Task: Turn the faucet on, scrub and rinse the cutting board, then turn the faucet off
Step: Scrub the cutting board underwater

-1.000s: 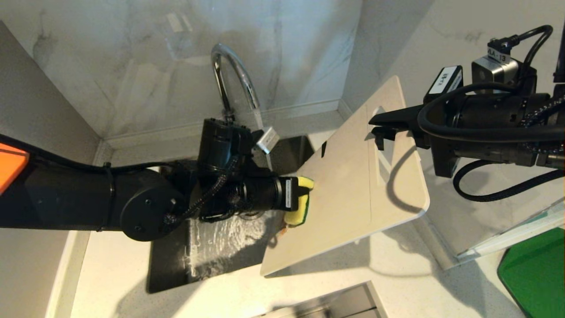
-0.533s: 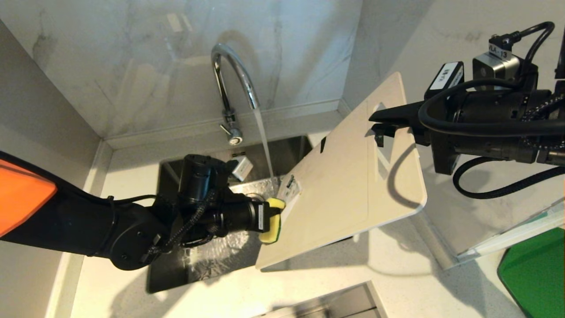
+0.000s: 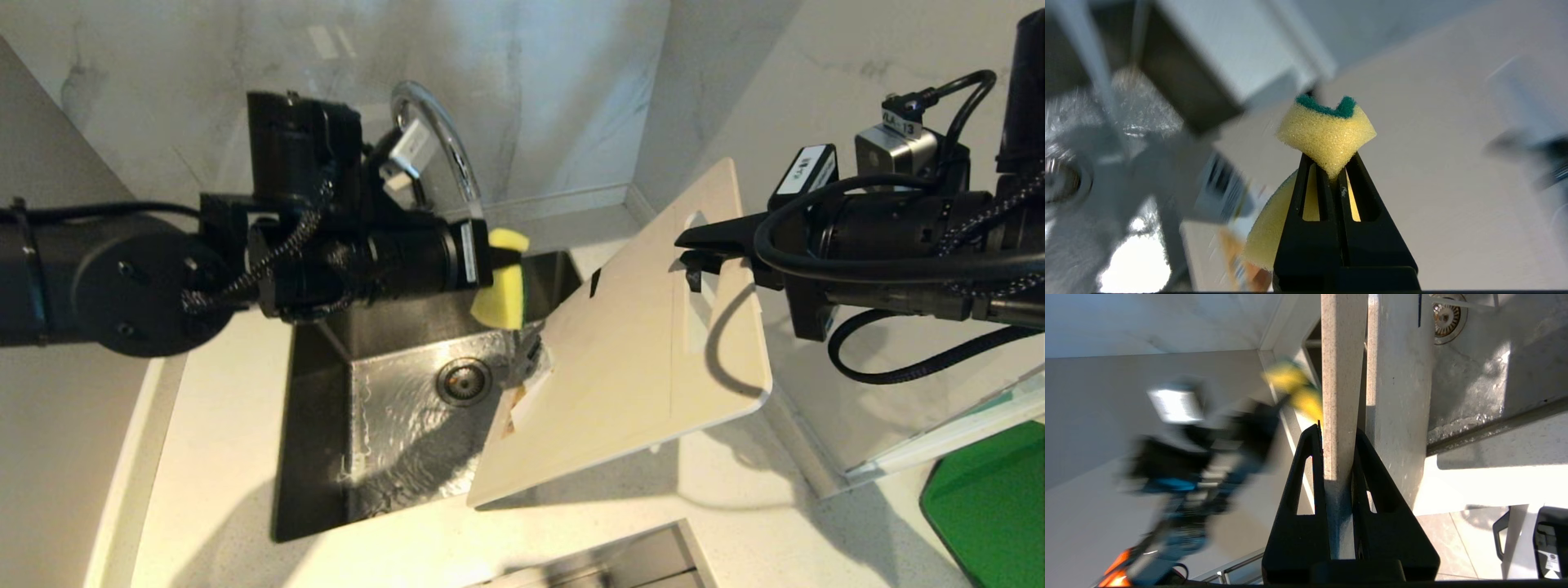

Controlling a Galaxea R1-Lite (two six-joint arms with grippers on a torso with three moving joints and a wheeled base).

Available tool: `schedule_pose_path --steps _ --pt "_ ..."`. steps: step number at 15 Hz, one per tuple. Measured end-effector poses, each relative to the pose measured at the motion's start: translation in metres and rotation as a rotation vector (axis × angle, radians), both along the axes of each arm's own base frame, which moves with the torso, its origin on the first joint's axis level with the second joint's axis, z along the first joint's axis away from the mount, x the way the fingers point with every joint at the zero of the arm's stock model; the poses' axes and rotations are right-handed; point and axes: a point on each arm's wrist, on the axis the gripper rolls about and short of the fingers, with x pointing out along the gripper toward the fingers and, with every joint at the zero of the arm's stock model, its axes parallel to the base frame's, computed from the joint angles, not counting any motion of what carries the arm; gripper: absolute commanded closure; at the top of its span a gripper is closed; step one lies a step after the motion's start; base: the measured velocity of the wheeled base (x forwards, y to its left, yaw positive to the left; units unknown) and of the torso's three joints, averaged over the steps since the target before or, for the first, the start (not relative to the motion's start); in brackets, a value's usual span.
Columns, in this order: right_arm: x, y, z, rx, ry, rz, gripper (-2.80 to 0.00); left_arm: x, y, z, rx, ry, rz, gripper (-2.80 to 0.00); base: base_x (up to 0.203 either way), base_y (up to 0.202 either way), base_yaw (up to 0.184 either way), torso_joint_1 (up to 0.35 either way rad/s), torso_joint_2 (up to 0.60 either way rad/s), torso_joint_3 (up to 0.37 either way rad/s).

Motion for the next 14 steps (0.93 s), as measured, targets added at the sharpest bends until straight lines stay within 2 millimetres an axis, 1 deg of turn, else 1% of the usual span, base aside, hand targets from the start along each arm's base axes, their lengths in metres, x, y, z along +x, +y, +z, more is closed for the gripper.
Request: schedule_pose_path --steps 1,2,3,4,5,6,8,11,14 --pt "-0.001 0.000 0.000 0.002 0.000 0.010 0.00 -0.002 -0.003 0.020 -0.023 -0.027 -0.010 0.00 0.000 0.000 0.000 0.000 0.00 0.000" --pt "-0.001 0.000 0.001 0.003 -0.001 0.014 0.00 -0.004 -0.008 0.035 -0.041 -0.049 -0.022 0.00 0.000 0.000 0.000 0.000 0.00 0.000" --pt "-0.001 0.000 0.001 0.004 -0.002 0.016 0.00 -0.005 -0.016 0.044 -0.052 -0.060 -0.039 0.00 0.000 0.000 0.000 0.000 0.00 0.000" --pt "-0.001 0.000 0.001 0.004 -0.004 0.016 0.00 -0.005 -0.026 0.047 -0.059 -0.064 -0.058 0.00 0.000 0.000 0.000 0.000 0.00 0.000" --pt "-0.001 0.000 0.002 0.005 -0.005 0.017 0.00 -0.005 -0.038 0.047 -0.069 -0.067 -0.083 0.00 0.000 0.000 0.000 0.000 0.00 0.000" --pt "-0.001 0.000 0.002 0.005 -0.006 0.017 0.00 -0.005 -0.050 0.043 -0.074 -0.061 -0.117 0.00 0.000 0.000 0.000 0.000 0.00 0.000" --pt "-0.001 0.000 0.004 0.012 -0.017 0.018 0.00 -0.006 -0.070 0.029 -0.077 -0.018 -0.178 0.00 0.000 0.000 0.000 0.000 0.00 0.000" --pt "-0.002 0.001 0.010 0.049 -0.064 0.049 0.00 -0.003 -0.085 0.014 -0.072 0.016 -0.195 0.00 0.000 0.000 0.000 0.000 0.00 0.000" --pt "-0.003 0.001 0.011 0.056 -0.064 0.069 0.00 0.000 -0.091 0.003 -0.063 0.041 -0.190 0.00 0.000 0.000 0.000 0.000 0.00 0.000"
